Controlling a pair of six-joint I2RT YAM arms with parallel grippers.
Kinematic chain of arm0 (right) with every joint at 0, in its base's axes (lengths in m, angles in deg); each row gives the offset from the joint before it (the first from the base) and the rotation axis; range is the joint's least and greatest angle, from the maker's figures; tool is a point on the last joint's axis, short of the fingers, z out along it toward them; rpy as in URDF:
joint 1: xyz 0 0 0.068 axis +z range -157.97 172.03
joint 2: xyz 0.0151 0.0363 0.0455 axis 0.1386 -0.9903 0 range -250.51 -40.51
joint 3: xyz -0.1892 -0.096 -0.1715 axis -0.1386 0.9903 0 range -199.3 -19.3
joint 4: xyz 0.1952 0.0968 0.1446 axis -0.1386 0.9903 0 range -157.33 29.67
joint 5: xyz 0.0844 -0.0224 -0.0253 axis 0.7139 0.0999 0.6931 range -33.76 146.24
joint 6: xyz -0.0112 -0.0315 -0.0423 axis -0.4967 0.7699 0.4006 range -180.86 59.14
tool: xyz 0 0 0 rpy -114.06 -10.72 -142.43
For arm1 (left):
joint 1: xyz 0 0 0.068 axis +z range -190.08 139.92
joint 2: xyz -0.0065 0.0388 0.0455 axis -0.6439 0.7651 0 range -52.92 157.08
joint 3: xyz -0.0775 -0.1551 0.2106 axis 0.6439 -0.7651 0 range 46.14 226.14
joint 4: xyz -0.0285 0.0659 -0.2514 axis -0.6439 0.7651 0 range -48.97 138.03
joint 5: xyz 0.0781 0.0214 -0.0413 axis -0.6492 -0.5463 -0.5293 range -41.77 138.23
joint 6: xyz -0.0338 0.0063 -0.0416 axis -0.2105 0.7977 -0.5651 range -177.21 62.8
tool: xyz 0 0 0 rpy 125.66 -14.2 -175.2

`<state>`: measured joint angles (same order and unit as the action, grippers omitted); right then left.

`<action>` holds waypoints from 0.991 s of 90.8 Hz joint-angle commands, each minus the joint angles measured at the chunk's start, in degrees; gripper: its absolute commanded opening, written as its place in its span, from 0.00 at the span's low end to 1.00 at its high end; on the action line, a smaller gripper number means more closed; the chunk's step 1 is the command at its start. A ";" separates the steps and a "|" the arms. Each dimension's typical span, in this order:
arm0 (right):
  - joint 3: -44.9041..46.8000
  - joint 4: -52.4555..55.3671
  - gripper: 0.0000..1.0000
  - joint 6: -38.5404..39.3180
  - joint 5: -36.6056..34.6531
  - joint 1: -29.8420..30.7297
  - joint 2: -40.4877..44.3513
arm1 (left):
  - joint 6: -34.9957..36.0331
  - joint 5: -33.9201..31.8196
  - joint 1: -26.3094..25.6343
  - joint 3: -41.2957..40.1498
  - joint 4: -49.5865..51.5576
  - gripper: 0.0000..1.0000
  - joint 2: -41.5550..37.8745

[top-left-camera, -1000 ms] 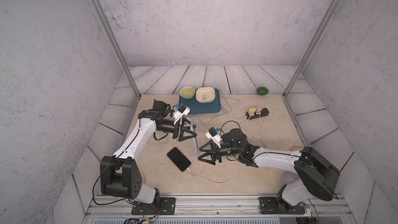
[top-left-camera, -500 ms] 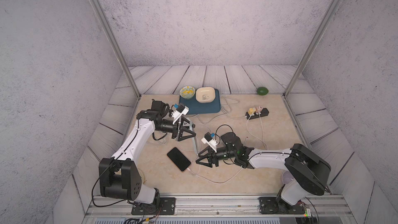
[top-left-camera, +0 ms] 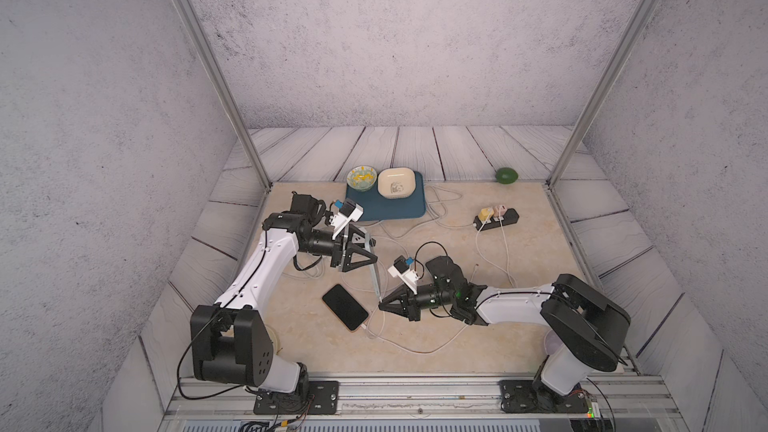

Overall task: Unplug the charging cable from the phone
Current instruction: Remove the charging cable from the phone.

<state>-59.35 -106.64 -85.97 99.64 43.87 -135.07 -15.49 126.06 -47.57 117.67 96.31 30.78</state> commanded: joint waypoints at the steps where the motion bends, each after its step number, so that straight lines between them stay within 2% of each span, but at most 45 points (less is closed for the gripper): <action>1: 0.74 -1.57 0.07 0.86 -0.24 0.20 -0.66 | 0.24 3.18 0.58 1.35 0.82 0.24 -1.10; 20: 1.51 -2.30 0.01 1.76 0.07 0.27 -1.03 | 0.65 3.43 0.68 1.92 1.64 0.23 -1.00; 67: 1.51 0.78 0.00 2.98 -0.82 1.21 -2.50 | 0.65 3.83 1.42 2.39 2.16 0.23 -1.34; 76: 0.46 4.94 0.00 2.71 -3.66 1.04 -1.94 | 1.18 3.93 1.50 2.39 2.57 0.23 -1.45; 90: -3.70 19.99 0.01 2.19 -13.67 0.43 -0.42 | 2.58 3.84 1.65 2.39 4.00 0.23 -1.52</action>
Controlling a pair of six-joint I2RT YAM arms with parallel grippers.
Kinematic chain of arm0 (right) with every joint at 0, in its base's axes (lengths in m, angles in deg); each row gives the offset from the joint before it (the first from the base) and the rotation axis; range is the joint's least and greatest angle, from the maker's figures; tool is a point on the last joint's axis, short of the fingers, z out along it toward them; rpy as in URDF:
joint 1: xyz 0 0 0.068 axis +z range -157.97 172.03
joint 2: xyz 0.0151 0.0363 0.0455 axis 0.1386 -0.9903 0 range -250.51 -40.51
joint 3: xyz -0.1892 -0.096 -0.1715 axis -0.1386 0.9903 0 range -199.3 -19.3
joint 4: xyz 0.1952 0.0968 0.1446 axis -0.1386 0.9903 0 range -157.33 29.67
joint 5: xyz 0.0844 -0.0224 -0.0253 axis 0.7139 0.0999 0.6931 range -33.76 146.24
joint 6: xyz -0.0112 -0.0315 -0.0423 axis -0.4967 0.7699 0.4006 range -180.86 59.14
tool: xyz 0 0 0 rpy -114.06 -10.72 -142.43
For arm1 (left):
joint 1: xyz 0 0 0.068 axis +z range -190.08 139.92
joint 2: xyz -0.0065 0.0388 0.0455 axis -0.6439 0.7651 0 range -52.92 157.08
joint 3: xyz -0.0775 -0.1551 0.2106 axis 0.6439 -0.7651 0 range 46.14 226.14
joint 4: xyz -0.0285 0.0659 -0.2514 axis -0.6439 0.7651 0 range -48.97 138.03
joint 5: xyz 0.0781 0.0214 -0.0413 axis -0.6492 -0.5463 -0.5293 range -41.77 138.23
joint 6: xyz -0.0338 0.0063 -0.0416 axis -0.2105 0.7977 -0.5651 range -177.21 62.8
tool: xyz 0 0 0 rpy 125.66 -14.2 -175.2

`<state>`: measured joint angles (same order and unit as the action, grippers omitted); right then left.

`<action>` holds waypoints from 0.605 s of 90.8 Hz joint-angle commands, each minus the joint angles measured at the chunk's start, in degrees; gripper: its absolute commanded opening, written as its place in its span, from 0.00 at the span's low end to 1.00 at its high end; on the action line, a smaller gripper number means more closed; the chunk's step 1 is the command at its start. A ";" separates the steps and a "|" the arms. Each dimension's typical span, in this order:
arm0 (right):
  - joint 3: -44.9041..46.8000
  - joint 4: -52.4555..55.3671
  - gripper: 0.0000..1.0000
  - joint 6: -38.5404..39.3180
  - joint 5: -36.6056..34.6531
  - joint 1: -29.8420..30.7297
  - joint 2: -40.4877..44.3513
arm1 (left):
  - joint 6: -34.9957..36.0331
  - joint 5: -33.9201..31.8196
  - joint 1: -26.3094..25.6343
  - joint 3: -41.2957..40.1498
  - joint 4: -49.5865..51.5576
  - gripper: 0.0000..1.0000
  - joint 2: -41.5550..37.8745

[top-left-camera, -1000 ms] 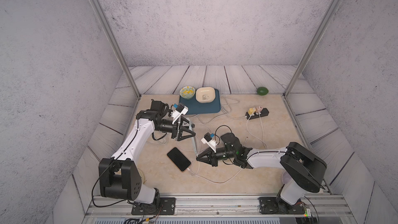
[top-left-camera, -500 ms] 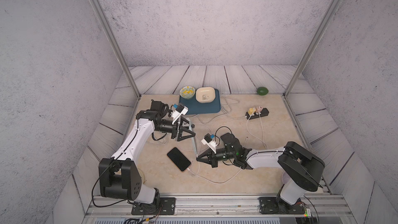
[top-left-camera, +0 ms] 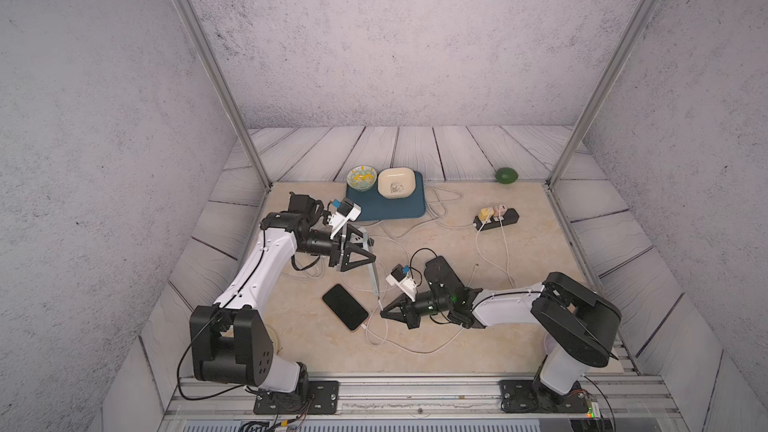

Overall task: Unplug the charging cable from the phone
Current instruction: Remove the charging cable from the phone.

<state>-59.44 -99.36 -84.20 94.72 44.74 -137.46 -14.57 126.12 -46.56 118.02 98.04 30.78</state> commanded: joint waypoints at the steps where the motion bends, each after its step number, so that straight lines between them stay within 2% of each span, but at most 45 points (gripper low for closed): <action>1: -4.06 14.07 0.01 0.49 -9.46 -0.47 2.12 | 1.84 3.77 0.62 2.04 2.38 0.23 -1.52; 12: -10.20 30.94 0.01 1.18 -19.77 -0.67 2.56 | 2.45 3.85 0.66 2.08 2.95 0.23 -1.45; 27: -17.88 48.18 0.01 -0.06 -32.46 -0.76 -0.34 | 2.93 4.11 0.70 2.04 3.34 0.22 -1.01; 55: -25.32 64.67 0.03 -3.54 -44.32 -1.24 -5.60 | 4.26 4.02 0.83 2.22 4.65 0.22 -0.79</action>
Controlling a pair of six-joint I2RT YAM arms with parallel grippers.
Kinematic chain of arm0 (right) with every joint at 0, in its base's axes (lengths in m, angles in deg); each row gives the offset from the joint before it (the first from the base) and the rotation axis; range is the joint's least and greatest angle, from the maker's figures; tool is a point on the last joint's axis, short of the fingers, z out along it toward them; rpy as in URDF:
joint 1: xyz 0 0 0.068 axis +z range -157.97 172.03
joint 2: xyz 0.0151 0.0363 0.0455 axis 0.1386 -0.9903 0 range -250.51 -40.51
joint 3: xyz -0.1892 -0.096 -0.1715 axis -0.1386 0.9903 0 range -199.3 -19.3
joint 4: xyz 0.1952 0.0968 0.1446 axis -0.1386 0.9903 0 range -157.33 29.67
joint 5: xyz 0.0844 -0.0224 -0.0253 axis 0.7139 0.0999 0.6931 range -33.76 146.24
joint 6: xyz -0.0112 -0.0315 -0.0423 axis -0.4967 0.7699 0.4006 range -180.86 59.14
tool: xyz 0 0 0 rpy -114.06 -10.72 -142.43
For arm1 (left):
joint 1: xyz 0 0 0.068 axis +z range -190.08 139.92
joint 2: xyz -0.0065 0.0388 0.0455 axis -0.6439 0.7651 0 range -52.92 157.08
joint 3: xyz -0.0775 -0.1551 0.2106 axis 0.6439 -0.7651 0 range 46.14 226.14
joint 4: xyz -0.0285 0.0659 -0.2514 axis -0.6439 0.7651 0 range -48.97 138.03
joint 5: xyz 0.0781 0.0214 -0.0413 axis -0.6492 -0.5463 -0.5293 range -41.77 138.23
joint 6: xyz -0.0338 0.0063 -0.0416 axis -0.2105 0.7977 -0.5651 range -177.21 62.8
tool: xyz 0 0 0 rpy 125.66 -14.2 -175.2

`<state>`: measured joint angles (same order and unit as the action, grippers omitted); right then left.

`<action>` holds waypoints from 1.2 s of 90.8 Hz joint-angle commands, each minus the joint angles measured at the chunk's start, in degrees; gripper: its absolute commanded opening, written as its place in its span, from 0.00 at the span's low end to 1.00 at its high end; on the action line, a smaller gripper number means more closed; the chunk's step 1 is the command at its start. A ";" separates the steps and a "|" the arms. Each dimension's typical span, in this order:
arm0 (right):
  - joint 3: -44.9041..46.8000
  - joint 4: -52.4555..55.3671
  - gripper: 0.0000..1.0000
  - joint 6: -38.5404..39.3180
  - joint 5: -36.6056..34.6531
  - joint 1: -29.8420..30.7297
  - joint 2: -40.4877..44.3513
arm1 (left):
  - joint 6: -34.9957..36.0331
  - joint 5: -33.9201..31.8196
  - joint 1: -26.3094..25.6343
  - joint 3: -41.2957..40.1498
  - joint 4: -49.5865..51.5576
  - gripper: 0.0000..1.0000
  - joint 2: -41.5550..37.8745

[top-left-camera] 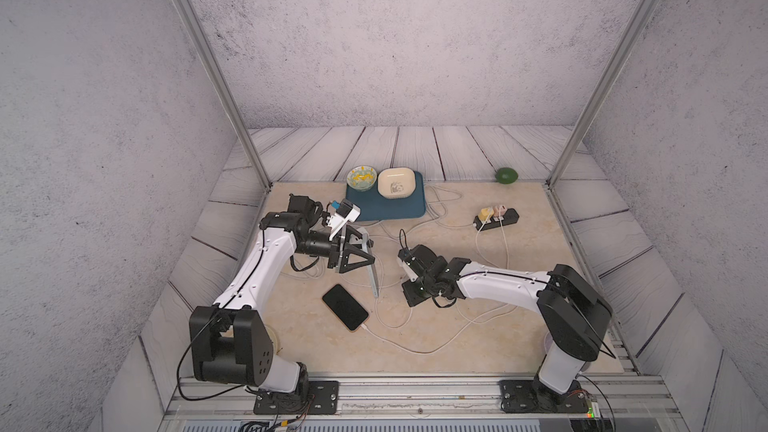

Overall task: Unplug the charging cable from the phone
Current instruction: Remove the charging cable from the phone.

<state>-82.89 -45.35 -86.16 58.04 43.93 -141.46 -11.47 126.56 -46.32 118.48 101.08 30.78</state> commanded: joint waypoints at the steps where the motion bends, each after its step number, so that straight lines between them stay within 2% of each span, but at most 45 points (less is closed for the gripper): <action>1: -1.96 10.95 0.03 -1.63 -7.71 -0.50 -1.70 | 1.18 3.59 0.60 1.76 1.63 0.22 -0.76; 34: -3.93 14.56 0.09 -1.58 -7.45 -1.69 -3.41 | 1.77 3.95 0.54 1.93 2.32 0.22 -0.30; 44: -4.39 14.50 0.15 -0.85 -7.34 -1.76 -2.65 | 2.24 4.01 0.59 2.08 2.78 0.22 -0.21; 64: -5.05 13.98 0.35 1.75 -5.59 -2.53 0.14 | 2.77 3.95 0.56 2.15 3.31 0.22 -0.12; 86: -4.63 8.94 0.52 6.37 3.93 -4.09 4.81 | 4.54 4.47 0.58 2.26 4.87 0.21 0.50; 109: -4.32 2.73 0.70 12.16 14.98 -4.78 9.42 | 11.54 5.06 0.54 4.42 11.89 0.21 2.32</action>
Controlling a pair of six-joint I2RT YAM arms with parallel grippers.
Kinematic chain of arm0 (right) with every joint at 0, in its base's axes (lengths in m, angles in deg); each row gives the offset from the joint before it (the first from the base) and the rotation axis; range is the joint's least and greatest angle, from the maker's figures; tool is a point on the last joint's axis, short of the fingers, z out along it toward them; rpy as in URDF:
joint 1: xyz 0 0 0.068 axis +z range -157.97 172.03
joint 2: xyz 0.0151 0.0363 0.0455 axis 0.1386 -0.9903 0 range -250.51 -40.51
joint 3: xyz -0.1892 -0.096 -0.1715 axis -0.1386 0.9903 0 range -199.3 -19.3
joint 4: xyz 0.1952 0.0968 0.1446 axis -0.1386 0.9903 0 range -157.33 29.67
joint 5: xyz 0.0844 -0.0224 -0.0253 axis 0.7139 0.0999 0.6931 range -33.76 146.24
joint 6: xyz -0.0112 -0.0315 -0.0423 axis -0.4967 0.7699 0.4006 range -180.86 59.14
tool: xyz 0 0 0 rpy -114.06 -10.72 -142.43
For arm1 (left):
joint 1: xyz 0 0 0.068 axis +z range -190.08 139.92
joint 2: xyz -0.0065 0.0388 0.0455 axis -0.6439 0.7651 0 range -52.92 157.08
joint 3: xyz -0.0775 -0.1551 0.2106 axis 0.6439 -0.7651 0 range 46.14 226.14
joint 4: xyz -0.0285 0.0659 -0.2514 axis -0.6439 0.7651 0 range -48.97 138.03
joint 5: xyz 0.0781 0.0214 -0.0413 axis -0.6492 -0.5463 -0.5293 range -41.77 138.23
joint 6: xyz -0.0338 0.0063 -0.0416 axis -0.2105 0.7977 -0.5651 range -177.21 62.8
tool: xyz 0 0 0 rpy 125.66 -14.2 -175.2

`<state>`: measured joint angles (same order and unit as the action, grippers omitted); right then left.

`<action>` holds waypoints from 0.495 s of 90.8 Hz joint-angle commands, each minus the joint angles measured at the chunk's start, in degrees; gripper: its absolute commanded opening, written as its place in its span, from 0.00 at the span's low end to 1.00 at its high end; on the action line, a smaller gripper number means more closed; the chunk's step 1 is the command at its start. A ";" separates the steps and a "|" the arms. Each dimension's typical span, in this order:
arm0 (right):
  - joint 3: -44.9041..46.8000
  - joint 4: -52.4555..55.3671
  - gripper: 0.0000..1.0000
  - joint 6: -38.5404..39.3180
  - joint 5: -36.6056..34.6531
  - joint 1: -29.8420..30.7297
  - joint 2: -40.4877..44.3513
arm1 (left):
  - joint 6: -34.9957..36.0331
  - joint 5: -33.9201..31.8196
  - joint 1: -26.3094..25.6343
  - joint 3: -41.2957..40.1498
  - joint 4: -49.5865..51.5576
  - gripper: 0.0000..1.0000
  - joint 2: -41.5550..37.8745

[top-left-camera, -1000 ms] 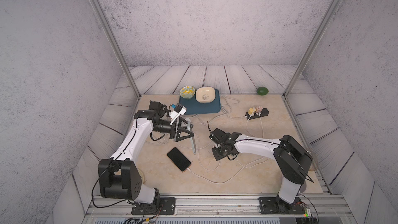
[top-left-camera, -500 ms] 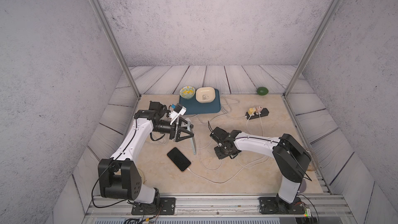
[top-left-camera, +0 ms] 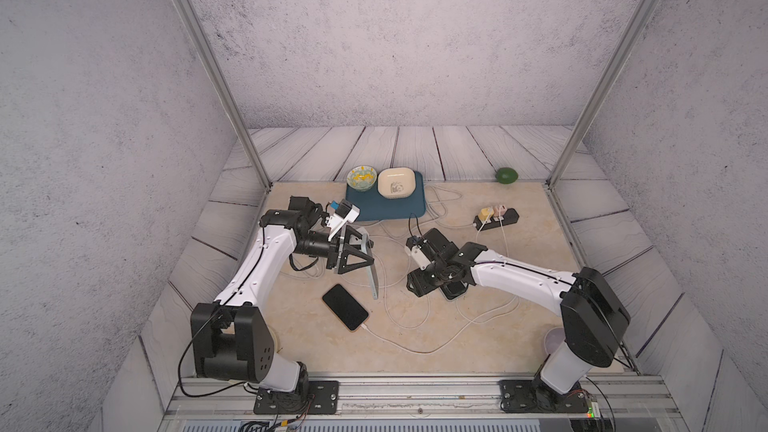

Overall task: Unplug the charging cable from the phone
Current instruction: Remove the charging cable from the phone.

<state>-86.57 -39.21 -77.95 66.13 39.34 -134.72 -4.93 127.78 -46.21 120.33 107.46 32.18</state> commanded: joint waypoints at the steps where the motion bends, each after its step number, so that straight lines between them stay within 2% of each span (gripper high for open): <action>1: -0.57 -3.73 0.70 4.14 7.20 -0.20 2.92 | 5.28 3.85 0.43 2.68 5.83 0.21 0.98; 21: 1.61 -11.17 0.81 6.73 14.15 -0.62 7.98 | 11.84 4.06 0.45 4.23 12.11 0.21 2.34; 45: 3.65 -18.66 0.89 8.38 24.14 -0.74 10.30 | 14.76 4.21 0.42 4.12 13.95 0.20 2.18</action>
<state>-84.71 -53.14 -71.39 83.09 38.82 -125.67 7.07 128.64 -46.21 122.83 118.10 34.58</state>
